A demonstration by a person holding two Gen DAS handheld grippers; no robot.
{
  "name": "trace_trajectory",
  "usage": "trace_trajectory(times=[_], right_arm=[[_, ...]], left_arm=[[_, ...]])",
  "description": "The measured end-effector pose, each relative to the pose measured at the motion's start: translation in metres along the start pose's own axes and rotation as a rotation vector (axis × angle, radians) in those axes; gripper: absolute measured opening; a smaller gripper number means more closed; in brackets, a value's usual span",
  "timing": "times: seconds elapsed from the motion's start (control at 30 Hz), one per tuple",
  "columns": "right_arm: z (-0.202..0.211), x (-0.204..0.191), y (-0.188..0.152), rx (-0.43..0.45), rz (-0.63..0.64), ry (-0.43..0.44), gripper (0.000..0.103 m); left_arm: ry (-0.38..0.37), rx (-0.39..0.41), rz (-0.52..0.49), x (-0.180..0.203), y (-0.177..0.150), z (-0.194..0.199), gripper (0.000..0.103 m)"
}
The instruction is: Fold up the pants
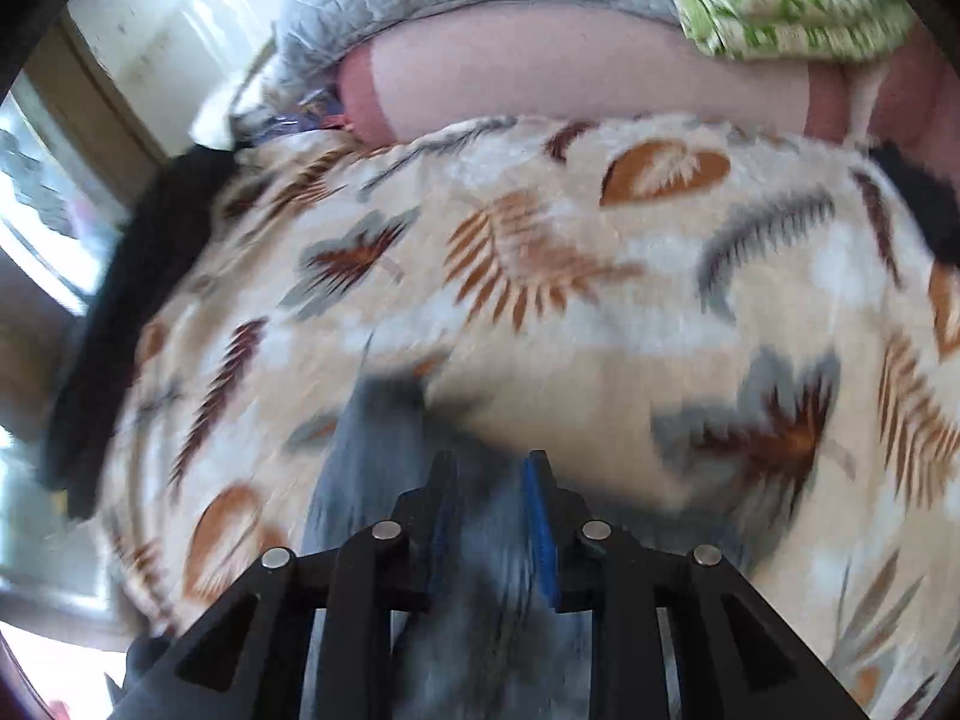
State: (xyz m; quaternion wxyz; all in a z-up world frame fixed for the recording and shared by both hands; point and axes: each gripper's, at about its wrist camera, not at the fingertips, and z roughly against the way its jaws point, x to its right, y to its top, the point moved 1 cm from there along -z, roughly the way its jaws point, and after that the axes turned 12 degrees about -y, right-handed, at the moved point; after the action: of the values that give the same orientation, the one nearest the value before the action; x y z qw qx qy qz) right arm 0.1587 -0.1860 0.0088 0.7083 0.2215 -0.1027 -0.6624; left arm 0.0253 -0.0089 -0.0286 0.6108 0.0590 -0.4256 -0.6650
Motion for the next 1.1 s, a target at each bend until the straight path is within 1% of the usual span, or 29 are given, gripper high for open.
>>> trace_trajectory(times=[0.03, 0.07, 0.1, 0.13, 0.17, 0.2, 0.23, 0.27, 0.3, 0.4, 0.47, 0.53, 0.57, 0.6, 0.63, 0.67, 0.7, 0.73, 0.77, 0.8, 0.83, 0.9, 0.97, 1.03, 1.1], right_arm=[[0.001, 0.012, -0.02, -0.03, -0.035, 0.048, 0.028], [-0.002, 0.019, -0.032, -0.052, -0.049, 0.063, 0.03], [-0.012, 0.033, -0.051, -0.09, -0.058, 0.037, 0.035], [-0.024, 0.04, -0.064, -0.133, -0.046, -0.02, 0.045], [-0.037, 0.048, -0.076, -0.171, -0.032, -0.034, 0.047], [-0.035, 0.055, -0.082, -0.125, -0.05, 0.015, 0.046], [-0.028, 0.06, -0.084, -0.109, -0.073, 0.045, 0.046], [-0.023, 0.062, -0.084, -0.115, -0.089, 0.051, 0.047], [-0.017, 0.063, -0.084, -0.1, -0.098, 0.053, 0.047], [0.002, 0.067, -0.078, -0.034, -0.102, 0.066, 0.047], [0.011, 0.07, -0.07, 0.001, -0.125, 0.094, 0.047], [0.016, 0.071, -0.052, 0.03, -0.152, 0.157, 0.049], [0.017, 0.072, -0.045, 0.043, -0.173, 0.207, 0.05], [0.013, 0.074, -0.035, 0.063, -0.206, 0.278, 0.056], [0.006, 0.077, -0.031, 0.066, -0.227, 0.319, 0.068], [-0.005, 0.079, -0.025, 0.048, -0.237, 0.358, 0.075], [-0.033, 0.082, -0.02, -0.012, -0.226, 0.371, 0.082], [-0.055, 0.086, -0.022, -0.059, -0.235, 0.285, 0.08], [-0.071, 0.094, -0.027, -0.094, -0.267, 0.225, 0.071], [-0.072, 0.1, -0.03, -0.072, -0.301, 0.246, 0.065], [-0.061, 0.103, -0.032, -0.049, -0.316, 0.272, 0.065], [-0.039, 0.107, -0.04, -0.032, -0.325, 0.258, 0.065], [-0.014, 0.114, -0.056, -0.011, -0.324, 0.255, 0.066], [0.006, 0.122, -0.082, -0.024, -0.355, 0.298, 0.066], [0.011, 0.128, -0.108, -0.074, -0.383, 0.329, 0.066]], left_arm=[[-0.012, 0.018, 0.003, 0.0, 0.001, 0.005, 0.085], [-0.019, 0.037, 0.003, 0.001, 0.001, 0.009, 0.085], [-0.028, 0.057, 0.001, 0.001, 0.003, 0.014, 0.085], [-0.035, 0.08, 0.004, 0.001, 0.004, 0.018, 0.085], [-0.035, 0.095, 0.008, 0.001, 0.006, 0.021, 0.085], [-0.029, 0.108, 0.012, 0.0, 0.008, 0.023, 0.085], [-0.017, 0.111, 0.013, -0.001, 0.011, 0.023, 0.085], [0.0, 0.105, 0.014, -0.002, 0.014, 0.023, 0.085], [0.009, 0.104, 0.023, -0.005, 0.017, 0.024, 0.085], [0.012, 0.116, 0.074, -0.008, 0.03, 0.03, 0.085], [0.032, 0.121, 0.059, -0.008, 0.035, 0.029, 0.085], [0.05, 0.093, 0.032, -0.005, 0.039, 0.018, 0.085], [0.06, 0.058, 0.021, -0.004, 0.039, 0.008, 0.085], [0.07, 0.022, 0.012, -0.004, 0.037, -0.001, 0.085], [0.076, -0.027, -0.003, -0.002, 0.032, -0.013, 0.085], [0.079, -0.057, -0.015, -0.001, 0.027, -0.021, 0.085], [0.091, -0.067, -0.029, 0.001, 0.022, -0.027, 0.085], [0.102, -0.047, -0.04, 0.002, 0.018, -0.028, 0.087], [0.104, -0.04, -0.047, 0.002, 0.017, -0.027, 0.09], [0.09, -0.051, -0.052, 0.002, 0.017, -0.028, 0.09], [0.083, -0.049, -0.051, 0.001, 0.017, -0.027, 0.09], [0.059, -0.038, -0.04, -0.004, 0.015, -0.025, 0.091], [0.041, -0.031, -0.021, -0.006, 0.014, -0.024, 0.091], [0.03, -0.03, -0.006, -0.007, 0.014, -0.023, 0.091], [0.026, -0.028, -0.01, -0.005, 0.015, -0.023, 0.091]])
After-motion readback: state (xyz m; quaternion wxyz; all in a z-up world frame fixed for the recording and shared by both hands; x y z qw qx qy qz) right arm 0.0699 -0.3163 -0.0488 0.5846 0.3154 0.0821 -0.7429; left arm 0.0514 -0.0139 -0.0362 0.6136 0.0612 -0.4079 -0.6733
